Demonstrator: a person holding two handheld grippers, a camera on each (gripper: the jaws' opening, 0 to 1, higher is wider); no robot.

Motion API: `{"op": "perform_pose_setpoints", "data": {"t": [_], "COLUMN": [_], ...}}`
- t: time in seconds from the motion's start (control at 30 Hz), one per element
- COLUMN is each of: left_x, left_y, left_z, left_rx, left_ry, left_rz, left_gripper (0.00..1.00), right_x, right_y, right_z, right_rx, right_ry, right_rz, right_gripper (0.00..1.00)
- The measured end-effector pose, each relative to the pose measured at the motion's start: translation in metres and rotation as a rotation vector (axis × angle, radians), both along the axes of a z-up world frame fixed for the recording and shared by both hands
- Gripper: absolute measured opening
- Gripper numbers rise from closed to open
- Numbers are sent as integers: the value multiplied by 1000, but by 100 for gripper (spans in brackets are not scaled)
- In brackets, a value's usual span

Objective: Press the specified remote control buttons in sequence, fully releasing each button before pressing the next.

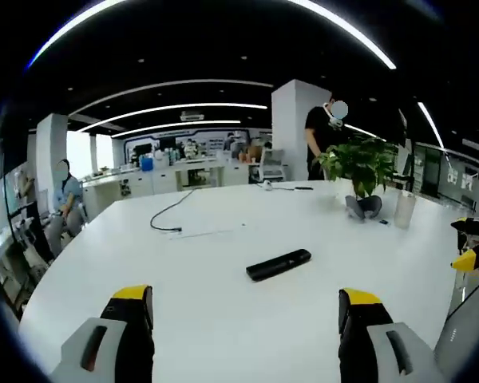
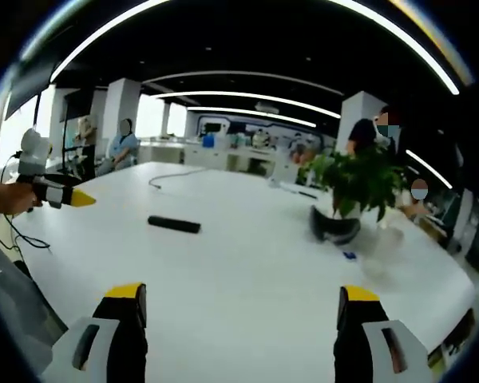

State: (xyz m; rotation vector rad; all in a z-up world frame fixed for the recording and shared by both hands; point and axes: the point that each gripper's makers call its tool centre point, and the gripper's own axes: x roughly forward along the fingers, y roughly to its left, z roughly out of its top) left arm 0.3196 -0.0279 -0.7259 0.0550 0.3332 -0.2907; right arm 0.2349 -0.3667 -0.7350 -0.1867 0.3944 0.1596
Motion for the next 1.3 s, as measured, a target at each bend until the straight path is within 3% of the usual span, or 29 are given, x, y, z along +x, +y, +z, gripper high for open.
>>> {"op": "perform_pose_setpoints", "data": {"t": [0.17, 0.43, 0.57, 0.73, 0.87, 0.93, 1.0, 1.07, 1.23, 1.3], "left_x": [-17, -49, -66, -80, -84, -87, -91, -92, -87, -90], "left_y": [16, 28, 28, 31, 44, 53, 60, 58, 47, 45], "left_z": [2, 3, -2, 3, 4, -4, -9, -10, -19, -28], "left_rx": [-27, -7, 44, 76, 125, 138, 102, 46, 22, 85], "left_ry": [-3, -7, 1, -31, -76, -52, -32, -38, -45, 8], "left_rz": [60, 89, 70, 80, 61, 76, 111, 131, 135, 104], "left_gripper": [100, 100, 100, 100, 100, 100, 100, 100, 100, 100], "right_x": [0, 0, -1, 0, -1, -1, -1, -1, -1, -1], "right_y": [-1, -1, 1, 3, 2, 1, 1, 1, 1, 1], "right_z": [0, 0, 4, 4, 1, 1, 0, 0, -1, -1], "right_rx": [8, 10, 26, 12, 16, 20, 21, 19, 18, 19], "right_ry": [3, 2, -15, -22, -2, -4, 2, 3, 7, 8], "right_rz": [-3, -5, 5, 11, 7, 3, 2, 3, 2, 1], "right_gripper": [98, 97, 97, 97, 97, 96, 96, 96, 96, 96]}}
